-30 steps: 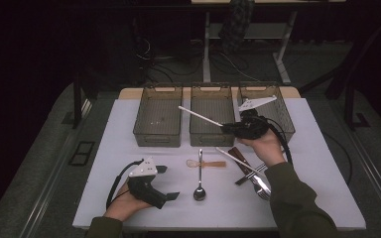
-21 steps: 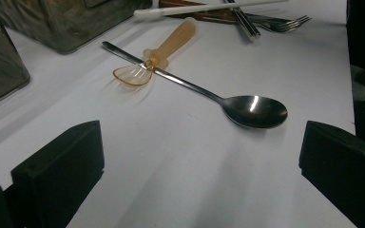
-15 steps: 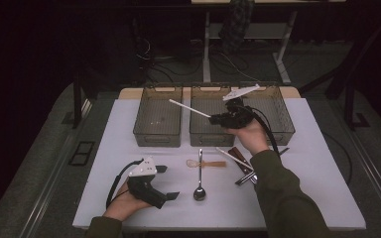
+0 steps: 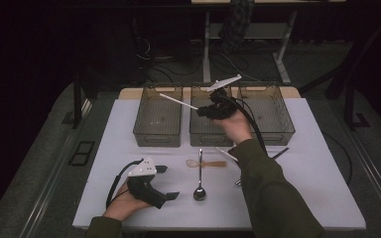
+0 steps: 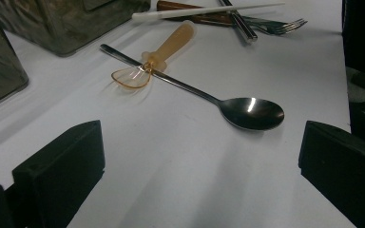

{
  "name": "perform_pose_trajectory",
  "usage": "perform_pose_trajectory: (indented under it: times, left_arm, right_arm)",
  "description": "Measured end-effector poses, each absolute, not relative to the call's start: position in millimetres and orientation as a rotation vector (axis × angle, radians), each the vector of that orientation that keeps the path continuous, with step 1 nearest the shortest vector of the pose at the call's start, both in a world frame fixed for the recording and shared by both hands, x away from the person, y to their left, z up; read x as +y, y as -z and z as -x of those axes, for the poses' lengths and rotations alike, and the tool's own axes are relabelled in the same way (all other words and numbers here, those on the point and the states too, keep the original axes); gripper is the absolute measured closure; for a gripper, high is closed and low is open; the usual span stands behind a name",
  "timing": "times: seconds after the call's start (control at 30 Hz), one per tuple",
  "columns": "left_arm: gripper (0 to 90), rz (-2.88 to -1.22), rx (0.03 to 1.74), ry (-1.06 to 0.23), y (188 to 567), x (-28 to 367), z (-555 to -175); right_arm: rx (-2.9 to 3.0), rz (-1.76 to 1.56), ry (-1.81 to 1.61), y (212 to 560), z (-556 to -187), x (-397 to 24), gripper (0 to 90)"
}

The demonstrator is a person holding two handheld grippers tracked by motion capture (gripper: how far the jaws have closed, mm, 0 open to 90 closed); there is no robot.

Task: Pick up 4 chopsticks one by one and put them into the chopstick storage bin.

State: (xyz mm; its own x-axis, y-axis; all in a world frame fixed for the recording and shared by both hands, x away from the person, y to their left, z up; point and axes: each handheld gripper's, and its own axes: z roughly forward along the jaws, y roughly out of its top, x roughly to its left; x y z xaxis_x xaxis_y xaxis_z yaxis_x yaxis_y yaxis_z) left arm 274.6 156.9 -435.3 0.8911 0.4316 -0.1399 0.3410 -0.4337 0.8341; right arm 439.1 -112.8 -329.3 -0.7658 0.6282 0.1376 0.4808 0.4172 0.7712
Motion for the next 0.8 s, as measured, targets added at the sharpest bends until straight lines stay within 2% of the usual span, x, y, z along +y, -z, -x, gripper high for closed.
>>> perform_pose_trajectory:
  times: [0.8]
  left_arm:
    - [0.1,-2.055,0.55,-0.114,434.3,156.9,-273.5]
  right_arm:
    - [2.516,-1.063,-1.162,346.1,-476.8,-44.0,85.2]
